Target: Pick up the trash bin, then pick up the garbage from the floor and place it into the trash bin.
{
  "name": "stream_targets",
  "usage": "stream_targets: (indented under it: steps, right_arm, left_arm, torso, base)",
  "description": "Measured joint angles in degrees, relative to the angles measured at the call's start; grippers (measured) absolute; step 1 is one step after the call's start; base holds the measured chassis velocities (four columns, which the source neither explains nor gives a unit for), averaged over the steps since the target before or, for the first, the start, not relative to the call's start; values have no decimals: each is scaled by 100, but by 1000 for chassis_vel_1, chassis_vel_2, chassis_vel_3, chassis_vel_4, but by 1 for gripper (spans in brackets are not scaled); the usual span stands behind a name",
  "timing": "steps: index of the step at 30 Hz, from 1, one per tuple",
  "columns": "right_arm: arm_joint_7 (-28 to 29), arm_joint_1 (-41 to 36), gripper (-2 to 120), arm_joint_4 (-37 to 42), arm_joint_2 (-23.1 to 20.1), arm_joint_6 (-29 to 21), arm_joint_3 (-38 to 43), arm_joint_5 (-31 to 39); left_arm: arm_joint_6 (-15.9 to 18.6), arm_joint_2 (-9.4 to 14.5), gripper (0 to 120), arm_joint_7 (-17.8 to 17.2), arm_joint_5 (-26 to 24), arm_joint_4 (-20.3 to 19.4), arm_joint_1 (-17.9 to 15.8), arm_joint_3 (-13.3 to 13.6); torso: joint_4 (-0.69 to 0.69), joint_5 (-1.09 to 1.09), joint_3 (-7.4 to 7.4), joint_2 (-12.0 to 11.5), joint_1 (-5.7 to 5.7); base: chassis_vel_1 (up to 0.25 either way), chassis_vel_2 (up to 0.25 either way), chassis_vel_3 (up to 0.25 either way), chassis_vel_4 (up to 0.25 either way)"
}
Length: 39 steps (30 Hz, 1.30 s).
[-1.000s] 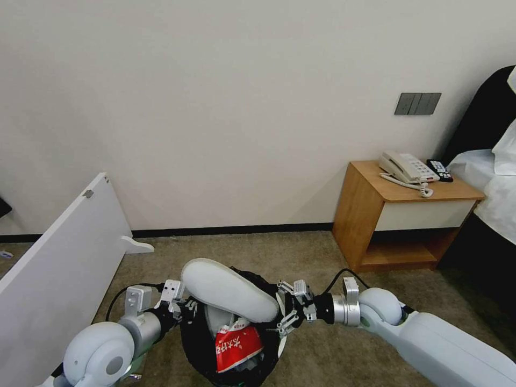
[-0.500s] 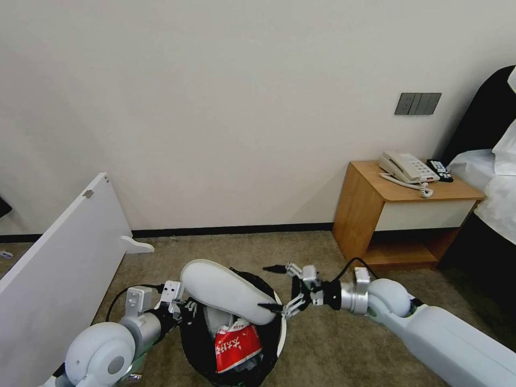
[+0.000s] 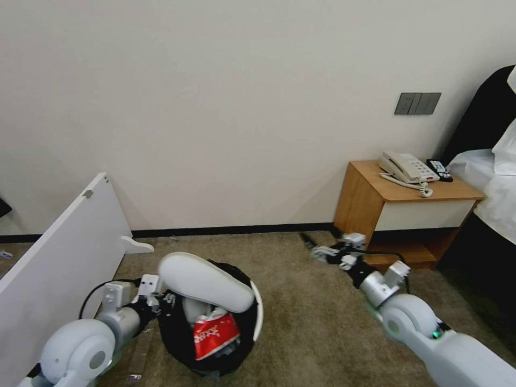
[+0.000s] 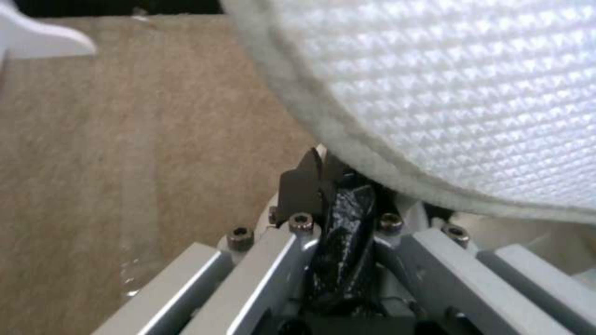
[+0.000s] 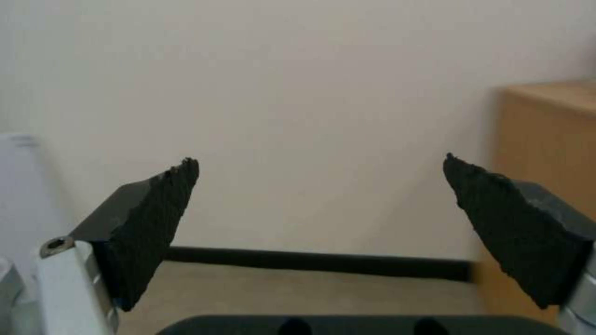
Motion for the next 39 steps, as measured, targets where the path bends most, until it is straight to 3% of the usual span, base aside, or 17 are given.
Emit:
stream_targets:
  steps: [1,3,5,7,11,13,17,20,25,28,39]
  right_arm:
    - [0,0,100,0,0,0,0,0]
    - [173,-610,100,188,159,-93,664,-376]
    - [191,-879,100,261,197,-133,897,-520]
    - [273,-1597,100,581,307,-336,1570,-930]
    - [308,-1909,100,774,429,-466,1884,-1127]
    - [255,-2353,100,972,715,-475,2237,-1489]
    - [-28,-2681,100,985,966,-353,2463,-1851]
    - [-467,-3180,100,939,1628,-83,2785,-2441]
    - [-682,-3292,100,839,2170,127,2891,-2969]
    - [-877,-3237,100,943,2361,93,2921,-2791]
    - [-1187,-3029,100,852,2405,220,2876,-2600]
  left_arm:
    - [0,0,2,0,0,0,0,0]
    - [-28,-106,2,25,79,49,129,-259]
    - [-37,-128,2,34,91,53,174,-354]
    - [-43,-149,2,50,91,40,304,-640]
    - [-44,-168,2,50,83,34,357,-776]
    - [-45,-197,2,35,80,7,448,-921]
    - [-44,-206,2,37,76,-49,504,-963]
    - [-45,-240,2,29,27,-124,547,-1060]
    - [-43,-290,2,31,65,-84,564,-1064]
    - [-43,-385,2,31,72,-67,548,-1065]
    - [-44,-441,2,49,88,13,544,-1097]
  torso:
    - [0,0,0,0,0]
    - [3,0,0,0,0]
    - [-2,-1,0,0,0]
    - [-4,0,0,0,0]
    - [-2,-1,0,0,0]
    - [1,0,0,0,0]
    - [1,0,0,0,0]
    - [-3,0,0,1,0]
    - [0,1,1,0,-1]
    - [-1,-1,1,0,0]
    - [-1,0,1,0,0]
  base:
    - [0,0,0,0]
    - [0,0,0,0]
    - [0,0,0,0]
    - [0,0,0,0]
    - [0,0,0,0]
    - [0,0,0,0]
    - [0,0,0,0]
    - [0,0,0,0]
    - [0,0,0,0]
    - [0,0,0,0]
    - [0,0,0,0]
